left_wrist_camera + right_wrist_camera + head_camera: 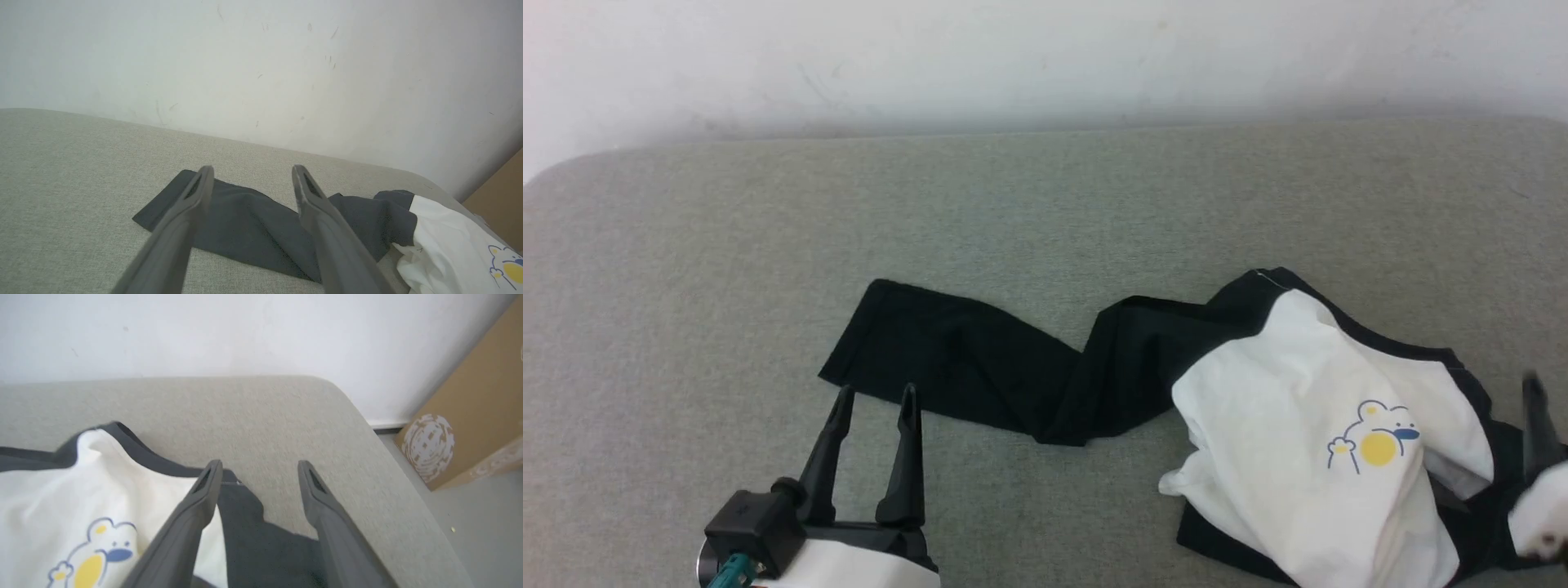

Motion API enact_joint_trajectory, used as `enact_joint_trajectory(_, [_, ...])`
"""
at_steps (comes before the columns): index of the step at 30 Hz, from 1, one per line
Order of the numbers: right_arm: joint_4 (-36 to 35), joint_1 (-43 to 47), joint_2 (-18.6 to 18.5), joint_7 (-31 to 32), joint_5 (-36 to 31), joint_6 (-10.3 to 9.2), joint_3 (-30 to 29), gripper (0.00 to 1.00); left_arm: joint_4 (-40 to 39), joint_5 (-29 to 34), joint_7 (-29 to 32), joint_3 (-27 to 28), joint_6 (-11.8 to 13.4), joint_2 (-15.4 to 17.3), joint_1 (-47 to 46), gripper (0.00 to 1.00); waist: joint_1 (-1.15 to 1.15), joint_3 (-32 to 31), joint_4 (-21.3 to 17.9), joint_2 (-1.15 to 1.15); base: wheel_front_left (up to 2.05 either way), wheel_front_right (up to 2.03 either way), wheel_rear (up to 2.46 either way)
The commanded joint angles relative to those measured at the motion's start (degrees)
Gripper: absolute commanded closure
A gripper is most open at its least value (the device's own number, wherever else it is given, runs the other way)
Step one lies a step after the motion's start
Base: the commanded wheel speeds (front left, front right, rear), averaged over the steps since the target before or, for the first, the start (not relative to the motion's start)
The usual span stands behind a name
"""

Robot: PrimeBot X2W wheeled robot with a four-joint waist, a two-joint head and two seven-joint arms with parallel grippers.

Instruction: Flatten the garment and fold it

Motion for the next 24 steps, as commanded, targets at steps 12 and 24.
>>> enact_joint_trajectory(12, [-5.2, -10.8, -4.8, 14.9, 6.5, -0.05, 20.9, 0.0, 1.2, -1.1, -1.4, -1.0, 0.3, -1.1, -0.6, 0.0, 0.0, 1.5, 6.0, 0.0, 0.0, 0.0, 0.0])
enact_joint_trajectory(24, [9.1, -15.7, -8.8, 28.6, 5.9, -0.05, 32.0, 0.0, 3.5, -1.8, -2.8, -2.0, -0.2, -2.0, -2.6, 0.0, 0.0, 3.7, 9.5, 0.0, 0.0, 0.0, 0.0])
